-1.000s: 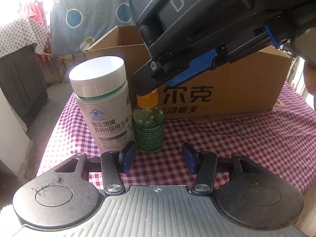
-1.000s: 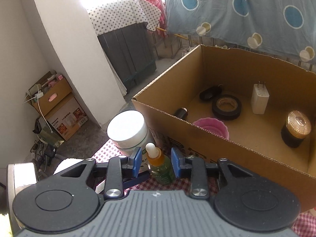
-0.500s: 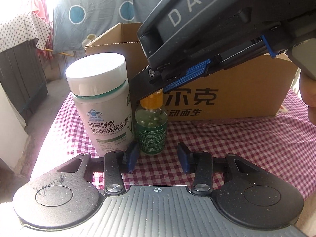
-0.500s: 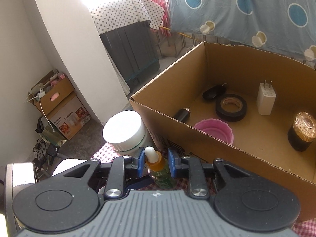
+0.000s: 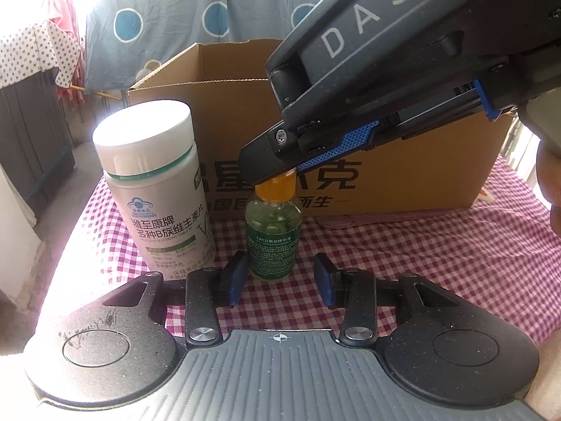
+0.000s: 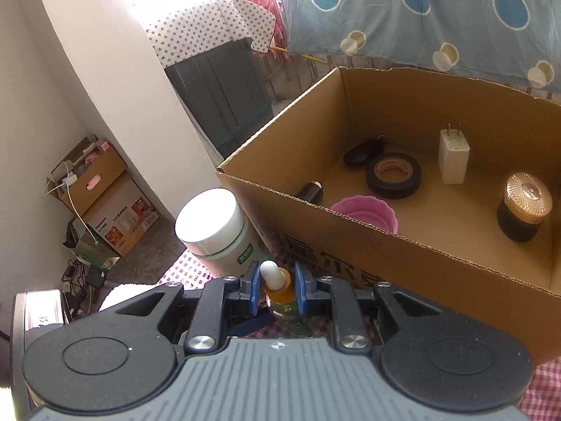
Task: Organize rigid objects
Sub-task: 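Move the right gripper to the green dropper bottle and close on it, then carry the green dropper bottle into the box and release it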
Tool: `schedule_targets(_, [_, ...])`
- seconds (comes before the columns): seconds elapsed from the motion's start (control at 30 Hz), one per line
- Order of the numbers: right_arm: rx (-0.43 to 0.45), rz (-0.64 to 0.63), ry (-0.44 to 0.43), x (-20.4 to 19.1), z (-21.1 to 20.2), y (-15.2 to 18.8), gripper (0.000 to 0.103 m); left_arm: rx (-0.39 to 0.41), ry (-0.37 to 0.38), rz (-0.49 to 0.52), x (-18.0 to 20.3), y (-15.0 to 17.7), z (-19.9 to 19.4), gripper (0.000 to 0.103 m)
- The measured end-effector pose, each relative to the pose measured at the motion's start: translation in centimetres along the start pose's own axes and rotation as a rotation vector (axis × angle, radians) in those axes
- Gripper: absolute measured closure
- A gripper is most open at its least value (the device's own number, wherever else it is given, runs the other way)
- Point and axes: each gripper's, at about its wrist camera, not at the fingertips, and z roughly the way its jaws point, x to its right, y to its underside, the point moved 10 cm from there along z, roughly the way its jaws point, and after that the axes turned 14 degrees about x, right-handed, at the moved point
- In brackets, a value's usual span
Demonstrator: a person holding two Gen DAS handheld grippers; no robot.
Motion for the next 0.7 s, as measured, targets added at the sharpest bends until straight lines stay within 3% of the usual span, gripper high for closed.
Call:
schedule_targets(0.37, [0.016, 0.086, 0.006, 1.4, -1.1, 0.5, 0.081, -0.002, -0.022, 0.042, 0.4, -0.1, 0.9, 0.062])
schedule_targets(0.7, [0.007, 0.086, 0.015, 1.6, -1.7, 0.8, 0.081, -0.023, 0.013, -0.009, 0.9, 0.1, 0.5, 0.065])
